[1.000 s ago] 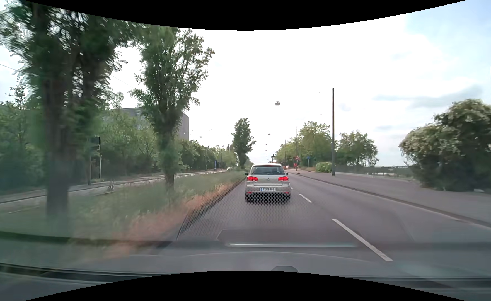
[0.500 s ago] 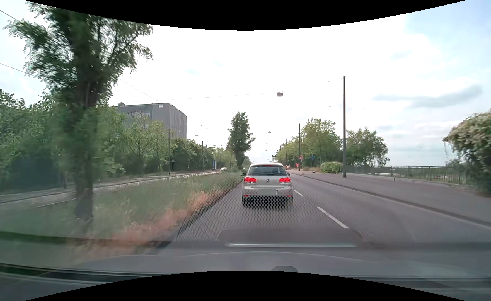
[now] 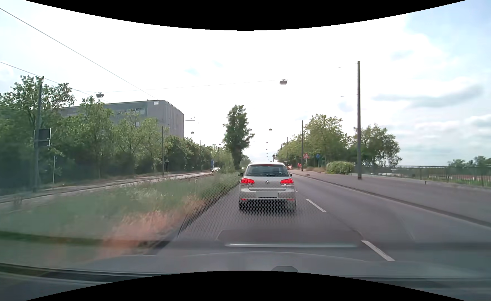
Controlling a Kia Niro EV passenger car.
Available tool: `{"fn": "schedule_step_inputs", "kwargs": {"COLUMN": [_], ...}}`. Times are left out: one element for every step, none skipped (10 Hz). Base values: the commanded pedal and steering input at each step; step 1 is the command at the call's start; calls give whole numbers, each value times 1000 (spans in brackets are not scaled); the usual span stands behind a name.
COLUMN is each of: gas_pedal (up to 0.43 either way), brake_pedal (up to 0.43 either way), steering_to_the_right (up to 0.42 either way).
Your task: Follow the waypoints while adhering to traffic rules and regulations
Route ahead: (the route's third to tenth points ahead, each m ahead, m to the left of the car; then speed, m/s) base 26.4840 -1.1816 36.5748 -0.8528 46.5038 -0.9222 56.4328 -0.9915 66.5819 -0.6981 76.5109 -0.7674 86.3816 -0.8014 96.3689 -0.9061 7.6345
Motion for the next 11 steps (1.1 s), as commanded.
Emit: {"fn": "schedule_step_inputs", "kwargs": {"gas_pedal": [0,0,0,0,0,0,0,0,0,0,0], "brake_pedal": [6,0,0,0,0,0,0,0,0,0,0], "steering_to_the_right": [-5,-5,-5,-5,-5,-5,-5,-5,-4,-5,-4]}}
